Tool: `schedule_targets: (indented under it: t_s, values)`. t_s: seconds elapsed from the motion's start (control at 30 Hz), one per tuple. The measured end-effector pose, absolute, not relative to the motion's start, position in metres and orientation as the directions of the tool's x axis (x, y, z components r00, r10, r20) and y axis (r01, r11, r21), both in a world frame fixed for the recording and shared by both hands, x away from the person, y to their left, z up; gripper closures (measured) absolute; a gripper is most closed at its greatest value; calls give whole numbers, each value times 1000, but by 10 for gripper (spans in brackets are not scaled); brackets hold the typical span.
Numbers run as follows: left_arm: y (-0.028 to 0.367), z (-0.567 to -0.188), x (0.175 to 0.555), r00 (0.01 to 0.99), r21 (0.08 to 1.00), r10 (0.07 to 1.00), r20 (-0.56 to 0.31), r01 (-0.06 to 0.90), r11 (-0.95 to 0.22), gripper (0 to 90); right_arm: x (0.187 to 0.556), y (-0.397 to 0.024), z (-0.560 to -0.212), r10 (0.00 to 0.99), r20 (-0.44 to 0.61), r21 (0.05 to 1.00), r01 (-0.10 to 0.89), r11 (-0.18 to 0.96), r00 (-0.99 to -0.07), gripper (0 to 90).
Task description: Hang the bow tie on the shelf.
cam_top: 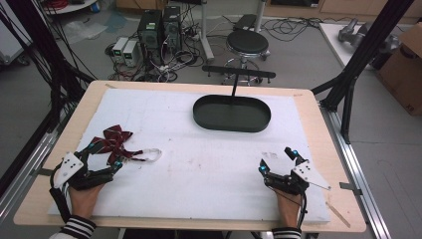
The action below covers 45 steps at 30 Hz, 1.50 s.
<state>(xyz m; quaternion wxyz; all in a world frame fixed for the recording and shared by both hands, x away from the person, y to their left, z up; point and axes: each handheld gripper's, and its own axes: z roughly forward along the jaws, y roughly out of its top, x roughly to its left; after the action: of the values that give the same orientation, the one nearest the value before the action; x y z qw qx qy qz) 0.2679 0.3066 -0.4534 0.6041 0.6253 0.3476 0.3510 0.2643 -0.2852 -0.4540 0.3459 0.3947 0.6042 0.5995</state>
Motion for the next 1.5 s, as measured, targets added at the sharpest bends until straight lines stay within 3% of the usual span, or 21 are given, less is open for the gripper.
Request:
schedule_targets:
  t_s: [0.97,1.5]
  values:
    - [306,-453,268,486,1000,874,9,15,-19,141,262,-282,-455,896,17,999,38,0,-444,11]
    - [286,-421,269,544,986,834,89,71,-152,150,262,-282,-455,895,22,999,44,-3,-445,12]
